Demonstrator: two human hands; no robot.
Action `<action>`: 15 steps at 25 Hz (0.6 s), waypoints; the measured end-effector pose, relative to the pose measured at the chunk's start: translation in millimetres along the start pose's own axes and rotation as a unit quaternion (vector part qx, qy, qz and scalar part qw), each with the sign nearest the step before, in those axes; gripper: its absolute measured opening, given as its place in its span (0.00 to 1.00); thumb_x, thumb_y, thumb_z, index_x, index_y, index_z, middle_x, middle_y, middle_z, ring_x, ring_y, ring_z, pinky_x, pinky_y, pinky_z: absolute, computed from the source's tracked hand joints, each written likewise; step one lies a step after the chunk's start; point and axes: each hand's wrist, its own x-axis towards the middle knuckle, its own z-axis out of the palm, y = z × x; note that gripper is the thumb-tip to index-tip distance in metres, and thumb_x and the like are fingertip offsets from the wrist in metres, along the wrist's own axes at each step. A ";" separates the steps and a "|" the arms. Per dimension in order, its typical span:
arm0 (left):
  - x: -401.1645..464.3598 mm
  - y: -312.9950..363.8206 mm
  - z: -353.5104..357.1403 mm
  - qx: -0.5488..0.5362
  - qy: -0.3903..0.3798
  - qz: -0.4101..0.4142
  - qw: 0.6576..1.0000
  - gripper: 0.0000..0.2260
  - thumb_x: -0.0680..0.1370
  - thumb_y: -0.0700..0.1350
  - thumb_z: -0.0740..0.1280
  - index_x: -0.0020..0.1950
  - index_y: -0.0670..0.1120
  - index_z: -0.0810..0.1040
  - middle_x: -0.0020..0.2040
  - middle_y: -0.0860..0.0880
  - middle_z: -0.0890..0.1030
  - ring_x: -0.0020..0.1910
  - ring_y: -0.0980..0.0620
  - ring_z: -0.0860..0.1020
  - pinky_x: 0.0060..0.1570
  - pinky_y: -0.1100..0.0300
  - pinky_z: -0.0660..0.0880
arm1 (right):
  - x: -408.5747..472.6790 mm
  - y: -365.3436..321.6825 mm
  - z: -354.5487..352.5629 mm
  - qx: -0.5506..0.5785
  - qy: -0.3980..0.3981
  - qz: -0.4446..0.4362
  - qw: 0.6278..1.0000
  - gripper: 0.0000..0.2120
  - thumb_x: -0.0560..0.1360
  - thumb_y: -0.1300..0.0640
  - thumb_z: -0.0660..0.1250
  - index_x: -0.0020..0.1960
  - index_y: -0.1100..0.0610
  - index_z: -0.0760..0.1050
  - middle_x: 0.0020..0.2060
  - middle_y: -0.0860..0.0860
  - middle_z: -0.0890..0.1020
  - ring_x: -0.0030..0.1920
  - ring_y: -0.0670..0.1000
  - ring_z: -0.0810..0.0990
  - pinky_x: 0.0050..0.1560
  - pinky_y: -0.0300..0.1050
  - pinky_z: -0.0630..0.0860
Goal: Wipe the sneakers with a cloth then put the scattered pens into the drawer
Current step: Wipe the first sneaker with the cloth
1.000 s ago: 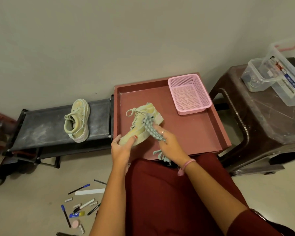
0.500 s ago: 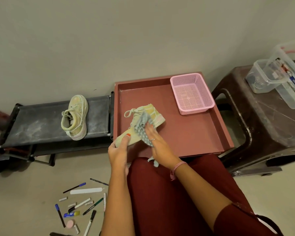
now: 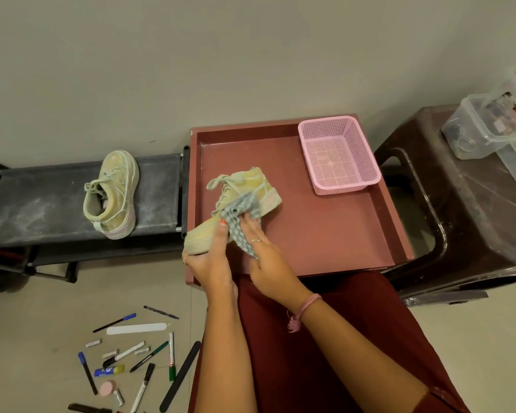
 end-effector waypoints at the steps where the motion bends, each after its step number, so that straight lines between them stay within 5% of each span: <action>1: 3.3 -0.4 -0.9 -0.003 -0.001 0.002 1.000 0.25 0.69 0.44 0.78 0.61 0.46 0.70 0.55 0.47 0.81 0.52 0.51 0.82 0.53 0.56 0.80 | -0.5 -4.5 1.2 -0.025 -0.001 -0.020 0.999 0.36 0.73 0.74 0.51 0.77 0.53 0.49 0.75 0.42 0.50 0.76 0.45 0.45 0.74 0.35 0.46; 4: 12.3 -1.4 -3.6 -0.014 -0.018 0.004 1.000 0.28 0.68 0.43 0.78 0.63 0.42 0.71 0.56 0.43 0.81 0.55 0.47 0.82 0.56 0.50 0.79 | 13.8 -10.8 -14.5 -0.174 -0.015 -0.067 0.982 0.37 0.72 0.74 0.52 0.77 0.54 0.48 0.76 0.44 0.47 0.75 0.45 0.41 0.75 0.40 0.51; 8: 12.9 -1.9 -4.0 -0.006 -0.044 0.016 0.999 0.30 0.66 0.40 0.78 0.65 0.40 0.70 0.57 0.43 0.81 0.54 0.49 0.82 0.55 0.54 0.79 | 62.4 -4.5 -44.7 -0.308 -0.005 -0.034 0.951 0.35 0.75 0.72 0.52 0.78 0.57 0.45 0.77 0.51 0.45 0.77 0.51 0.44 0.74 0.43 0.55; 12: 15.1 -2.1 -7.0 -0.034 -0.053 0.011 0.998 0.31 0.66 0.39 0.78 0.66 0.39 0.70 0.58 0.43 0.80 0.55 0.50 0.81 0.55 0.56 0.79 | 77.8 -5.9 -41.3 -0.252 -0.016 0.009 0.968 0.38 0.73 0.74 0.54 0.78 0.53 0.45 0.77 0.48 0.44 0.77 0.54 0.42 0.75 0.48 0.55; 15: 18.7 -2.9 -11.6 -0.045 -0.068 0.019 0.996 0.31 0.67 0.38 0.77 0.67 0.38 0.70 0.59 0.40 0.80 0.56 0.47 0.81 0.53 0.58 0.79 | 39.2 -6.7 -18.9 -0.176 -0.007 -0.065 0.982 0.42 0.69 0.75 0.52 0.77 0.47 0.49 0.77 0.43 0.48 0.77 0.52 0.40 0.73 0.42 0.51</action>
